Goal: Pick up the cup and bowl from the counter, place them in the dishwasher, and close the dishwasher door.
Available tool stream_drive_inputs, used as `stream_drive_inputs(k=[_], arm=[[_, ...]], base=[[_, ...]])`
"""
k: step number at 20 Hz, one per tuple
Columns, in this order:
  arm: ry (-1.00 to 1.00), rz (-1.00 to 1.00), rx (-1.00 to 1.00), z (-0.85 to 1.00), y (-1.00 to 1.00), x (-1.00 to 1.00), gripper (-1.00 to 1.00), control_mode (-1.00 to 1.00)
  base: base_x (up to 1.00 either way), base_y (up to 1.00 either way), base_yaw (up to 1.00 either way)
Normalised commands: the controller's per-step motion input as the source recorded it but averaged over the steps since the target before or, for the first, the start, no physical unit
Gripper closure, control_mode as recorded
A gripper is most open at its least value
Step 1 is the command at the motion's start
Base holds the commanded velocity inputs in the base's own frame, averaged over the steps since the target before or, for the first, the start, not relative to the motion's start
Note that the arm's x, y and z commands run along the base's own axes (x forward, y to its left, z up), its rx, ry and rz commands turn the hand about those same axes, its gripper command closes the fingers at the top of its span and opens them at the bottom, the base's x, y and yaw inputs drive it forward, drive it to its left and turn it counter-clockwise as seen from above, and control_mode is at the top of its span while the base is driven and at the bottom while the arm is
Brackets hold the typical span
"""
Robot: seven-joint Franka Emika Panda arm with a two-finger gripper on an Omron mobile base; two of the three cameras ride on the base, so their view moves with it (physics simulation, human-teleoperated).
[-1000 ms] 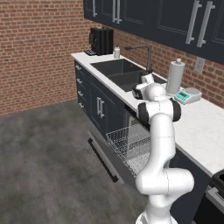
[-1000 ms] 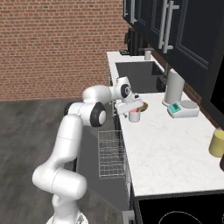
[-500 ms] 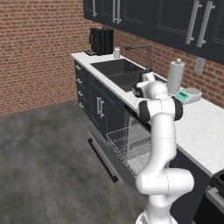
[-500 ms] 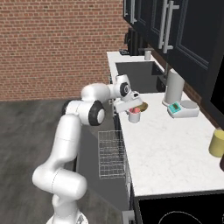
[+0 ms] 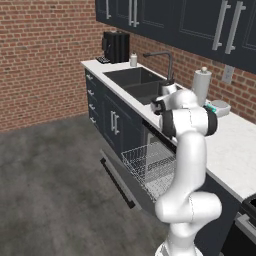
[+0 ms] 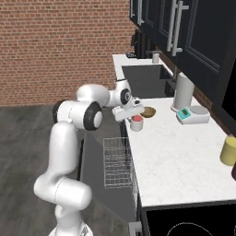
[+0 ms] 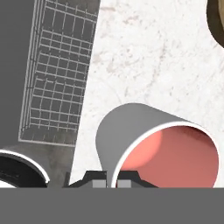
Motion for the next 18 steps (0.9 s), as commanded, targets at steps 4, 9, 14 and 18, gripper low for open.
stream_drive_inputs(k=[4, 9, 14, 18], arm=[[-0.22, 0.00, -0.02, 0.25, 0.93, -0.94, 1.00, -1.00], [-0.11, 0.00, 0.00, 0.09, 1.00, -0.81, 1.00, -1.00], [0.00, 0.00, 0.01, -0.60, 0.93, -0.32, 1.00, -1.00], [-0.05, 0.01, 0.00, -0.81, 0.43, -0.01, 1.00, -1.00]], base=[[0.00, 0.00, 0.00], [0.00, 0.00, 0.00], [0.00, 0.00, 0.00], [0.00, 0.00, 0.00]])
